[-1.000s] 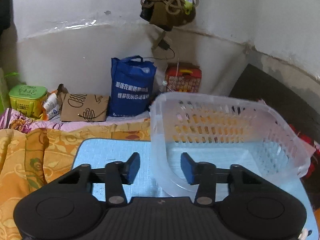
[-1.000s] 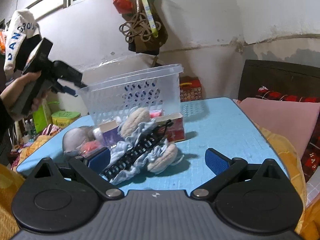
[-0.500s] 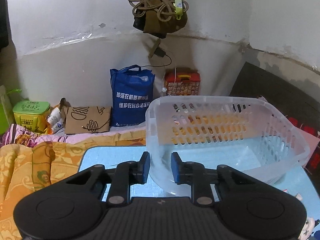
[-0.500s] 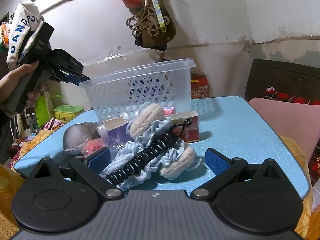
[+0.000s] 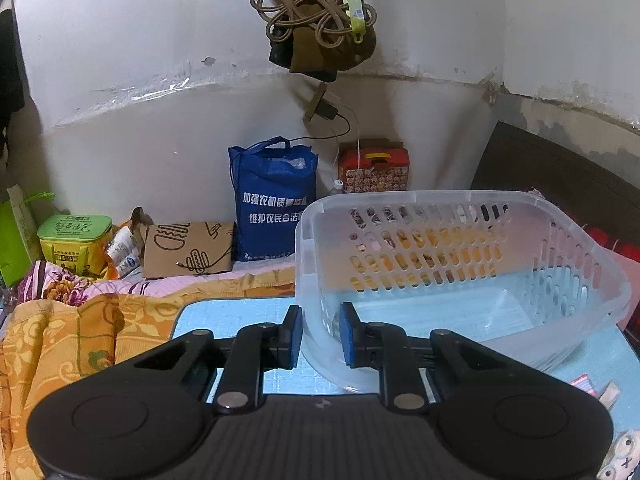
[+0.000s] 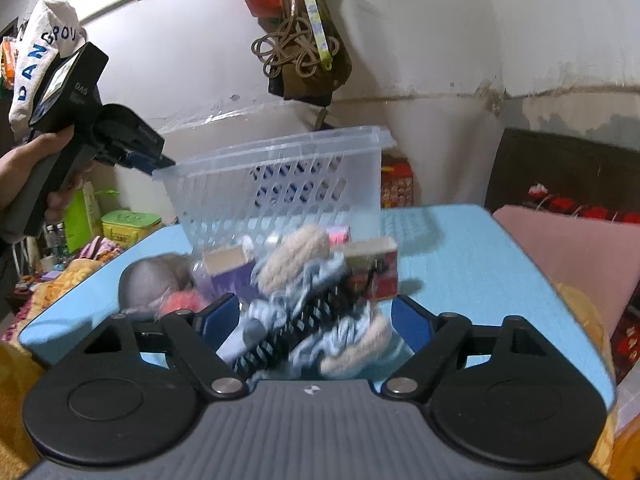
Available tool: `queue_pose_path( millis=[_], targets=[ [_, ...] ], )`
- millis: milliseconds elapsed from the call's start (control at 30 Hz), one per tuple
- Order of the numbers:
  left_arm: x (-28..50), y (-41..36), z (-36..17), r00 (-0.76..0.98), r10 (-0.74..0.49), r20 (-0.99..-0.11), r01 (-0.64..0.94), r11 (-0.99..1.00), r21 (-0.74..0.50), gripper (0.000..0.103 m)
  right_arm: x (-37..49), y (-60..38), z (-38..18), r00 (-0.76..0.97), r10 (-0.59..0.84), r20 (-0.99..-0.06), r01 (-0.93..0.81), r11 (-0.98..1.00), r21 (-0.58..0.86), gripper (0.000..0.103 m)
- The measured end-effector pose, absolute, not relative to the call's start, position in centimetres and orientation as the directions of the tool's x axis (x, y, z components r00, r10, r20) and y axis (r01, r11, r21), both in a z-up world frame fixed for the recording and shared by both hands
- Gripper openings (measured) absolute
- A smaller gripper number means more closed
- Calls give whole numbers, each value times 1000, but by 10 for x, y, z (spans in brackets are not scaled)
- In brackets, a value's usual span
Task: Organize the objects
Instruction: 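Move the left tool to the clear basket and hold it there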
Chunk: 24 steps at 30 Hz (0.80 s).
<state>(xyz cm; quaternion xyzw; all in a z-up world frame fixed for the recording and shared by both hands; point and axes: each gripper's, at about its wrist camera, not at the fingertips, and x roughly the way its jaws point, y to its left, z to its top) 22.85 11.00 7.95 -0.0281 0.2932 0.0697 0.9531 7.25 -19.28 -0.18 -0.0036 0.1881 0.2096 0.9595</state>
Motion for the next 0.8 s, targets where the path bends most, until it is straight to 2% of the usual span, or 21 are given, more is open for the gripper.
queue_pose_path(
  millis=[100,267,300,367,400,567,800],
  targets=[
    [229,109,79,818,120,-563,-145,989,0,24,79,-183,6,859,370,-353,-393,919,7,89],
    [228,106,78,817,129,-562,-142,990,22,25,100,-163,6,833,358,-421,-421,904,-66,90],
    [229,104,78,818,134,-560,-142,989,31,25,102,-160,3,828,357,-433,-431,898,-84,88],
    [228,103,77,820,139,-555,-135,990,47,26,102,-156,0,831,345,-436,-438,890,-130,76],
    [228,104,77,821,134,-554,-134,990,40,26,101,-156,-1,832,345,-433,-438,889,-134,74],
    [228,107,78,822,123,-555,-136,991,18,26,99,-166,10,848,386,-364,-441,894,-78,67],
    [228,108,77,823,119,-555,-137,991,9,26,93,-174,26,857,431,-284,-453,892,-13,66]
  ],
)
